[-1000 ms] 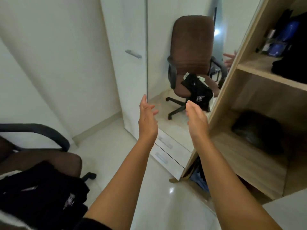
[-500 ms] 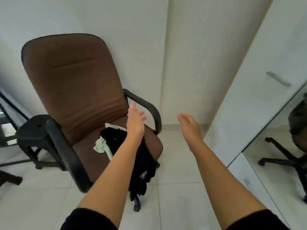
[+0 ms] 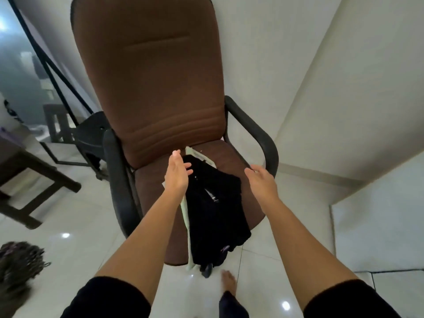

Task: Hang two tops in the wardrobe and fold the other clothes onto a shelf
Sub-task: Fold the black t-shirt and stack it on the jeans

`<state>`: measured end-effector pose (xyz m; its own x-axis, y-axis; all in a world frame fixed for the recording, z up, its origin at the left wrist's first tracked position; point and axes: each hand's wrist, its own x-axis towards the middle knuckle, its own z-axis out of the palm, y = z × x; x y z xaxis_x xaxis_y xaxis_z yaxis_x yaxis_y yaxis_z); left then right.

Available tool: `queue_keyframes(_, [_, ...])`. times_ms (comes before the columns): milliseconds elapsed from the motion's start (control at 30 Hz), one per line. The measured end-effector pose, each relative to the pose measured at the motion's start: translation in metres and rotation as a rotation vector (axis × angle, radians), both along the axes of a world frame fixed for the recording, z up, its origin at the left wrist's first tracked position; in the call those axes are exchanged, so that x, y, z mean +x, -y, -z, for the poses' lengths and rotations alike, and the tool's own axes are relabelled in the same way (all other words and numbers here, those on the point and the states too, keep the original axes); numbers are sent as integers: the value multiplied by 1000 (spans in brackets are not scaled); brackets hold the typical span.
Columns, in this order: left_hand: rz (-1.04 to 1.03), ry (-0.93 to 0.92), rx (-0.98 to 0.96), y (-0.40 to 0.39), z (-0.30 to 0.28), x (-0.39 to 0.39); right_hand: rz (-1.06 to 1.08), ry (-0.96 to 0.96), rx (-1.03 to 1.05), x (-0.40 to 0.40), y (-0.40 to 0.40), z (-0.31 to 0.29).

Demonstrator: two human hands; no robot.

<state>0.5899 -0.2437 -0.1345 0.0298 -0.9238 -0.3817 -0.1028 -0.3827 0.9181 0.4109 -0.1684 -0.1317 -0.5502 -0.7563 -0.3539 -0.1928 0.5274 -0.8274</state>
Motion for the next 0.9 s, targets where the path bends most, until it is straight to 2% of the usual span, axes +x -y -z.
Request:
queue_keyframes(367, [151,387,209,88,128,-21,-309,-89,266,-27,104,131])
queue_keyframes(600, [290,720,217,172,224,-15,-461,-136,360,-4,144,237])
queue_keyframes(667, [258,768,256,192,247,-13,-523,-211,349,4,152,266])
queue_keyframes(800, [246,805,333,215,280,-12,-617,-477,290,18,169,300])
queue_keyframes(900, [231,817,242,222,291,-11,-619,-535,200,24,178,306])
